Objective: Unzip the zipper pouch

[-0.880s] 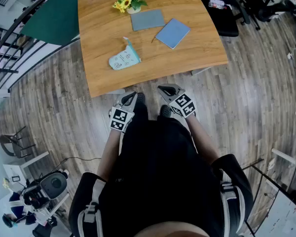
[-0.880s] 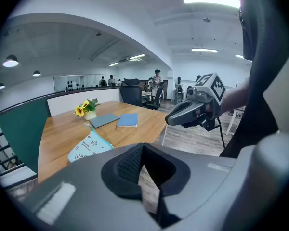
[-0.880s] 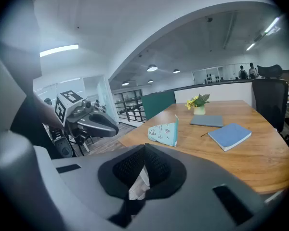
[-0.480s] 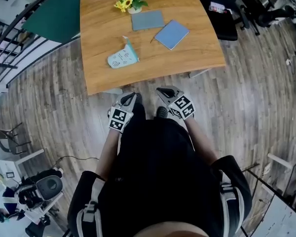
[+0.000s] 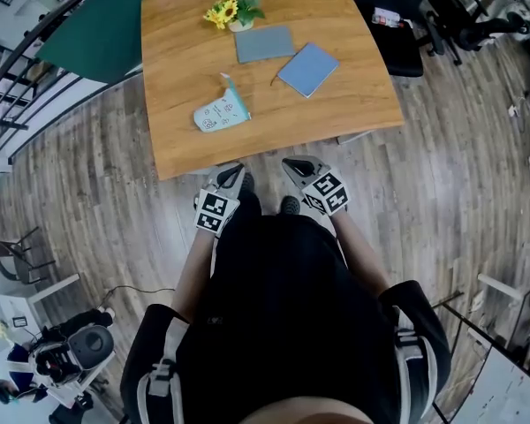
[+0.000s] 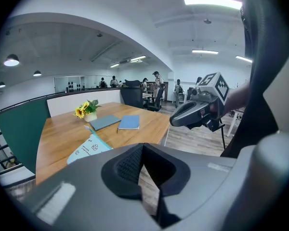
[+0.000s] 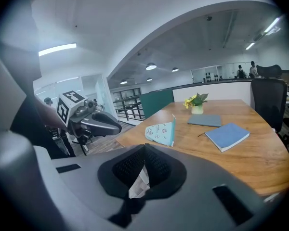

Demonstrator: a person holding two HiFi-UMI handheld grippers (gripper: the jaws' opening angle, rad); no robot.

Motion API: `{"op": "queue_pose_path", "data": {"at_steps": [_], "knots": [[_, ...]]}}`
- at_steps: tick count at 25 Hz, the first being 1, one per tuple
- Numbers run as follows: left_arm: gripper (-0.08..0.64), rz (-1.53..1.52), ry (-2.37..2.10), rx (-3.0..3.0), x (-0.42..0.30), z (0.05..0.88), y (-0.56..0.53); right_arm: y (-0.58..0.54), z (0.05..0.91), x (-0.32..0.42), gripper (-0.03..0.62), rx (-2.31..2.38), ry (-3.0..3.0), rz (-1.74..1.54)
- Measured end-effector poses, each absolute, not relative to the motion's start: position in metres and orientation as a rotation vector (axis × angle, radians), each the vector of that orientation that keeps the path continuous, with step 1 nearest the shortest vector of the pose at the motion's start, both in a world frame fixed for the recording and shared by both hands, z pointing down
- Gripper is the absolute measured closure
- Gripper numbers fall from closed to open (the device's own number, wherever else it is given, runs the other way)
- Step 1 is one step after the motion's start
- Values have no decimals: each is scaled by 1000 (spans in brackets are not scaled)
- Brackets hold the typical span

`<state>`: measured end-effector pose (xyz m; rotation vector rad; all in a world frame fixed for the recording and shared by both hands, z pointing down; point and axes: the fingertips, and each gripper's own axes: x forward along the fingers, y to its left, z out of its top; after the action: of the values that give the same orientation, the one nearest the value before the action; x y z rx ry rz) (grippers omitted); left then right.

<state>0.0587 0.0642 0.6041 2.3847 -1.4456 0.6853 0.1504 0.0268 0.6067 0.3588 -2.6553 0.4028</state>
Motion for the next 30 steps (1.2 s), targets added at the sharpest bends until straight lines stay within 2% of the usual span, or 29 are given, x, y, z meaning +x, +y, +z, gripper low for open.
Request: {"op": "queue_pose_path", "data": {"at_steps": [9,30], "knots": [[559,712,-1412,2390,36,612,36,8,613,132,589,376,-2608,424],[474,790,-1253,2382,3,680,-62,-35,622,115,574,531,-2572,473]]}}
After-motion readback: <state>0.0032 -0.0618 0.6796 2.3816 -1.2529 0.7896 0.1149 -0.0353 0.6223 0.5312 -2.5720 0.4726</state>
